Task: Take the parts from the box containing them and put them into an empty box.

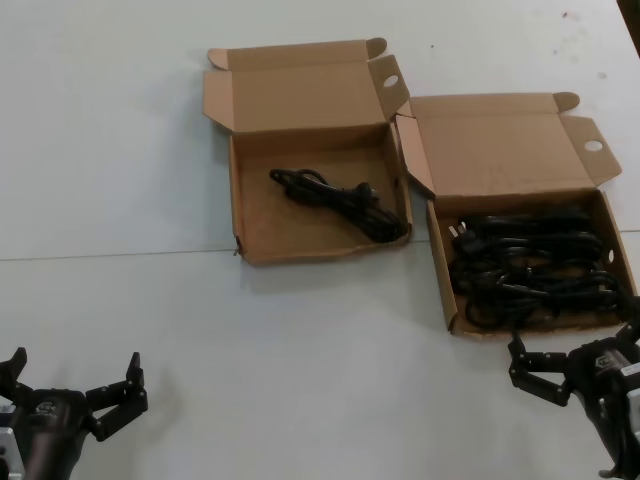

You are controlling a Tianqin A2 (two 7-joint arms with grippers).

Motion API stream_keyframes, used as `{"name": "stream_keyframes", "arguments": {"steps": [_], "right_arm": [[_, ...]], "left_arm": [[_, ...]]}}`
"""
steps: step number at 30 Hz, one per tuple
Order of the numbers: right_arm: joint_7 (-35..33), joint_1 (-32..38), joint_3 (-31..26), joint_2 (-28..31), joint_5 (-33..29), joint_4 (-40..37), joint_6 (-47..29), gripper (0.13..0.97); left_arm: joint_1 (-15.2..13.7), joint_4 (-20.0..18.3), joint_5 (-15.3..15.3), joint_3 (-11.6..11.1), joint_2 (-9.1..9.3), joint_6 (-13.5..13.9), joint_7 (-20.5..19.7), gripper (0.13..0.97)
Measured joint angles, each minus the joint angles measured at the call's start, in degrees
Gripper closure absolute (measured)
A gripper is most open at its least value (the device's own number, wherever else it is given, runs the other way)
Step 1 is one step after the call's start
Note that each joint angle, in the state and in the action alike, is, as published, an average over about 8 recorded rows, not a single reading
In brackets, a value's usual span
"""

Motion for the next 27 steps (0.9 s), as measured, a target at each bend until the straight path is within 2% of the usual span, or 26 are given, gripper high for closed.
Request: {"name": "stream_keyframes", "arguments": {"steps": [27], "right_arm": [[0.0, 0.0, 0.0, 0.0, 0.0, 0.0, 0.0, 0.129]], "left_arm": [[0.0, 0.0, 0.0, 0.0, 0.0, 0.0, 0.0, 0.132]]}}
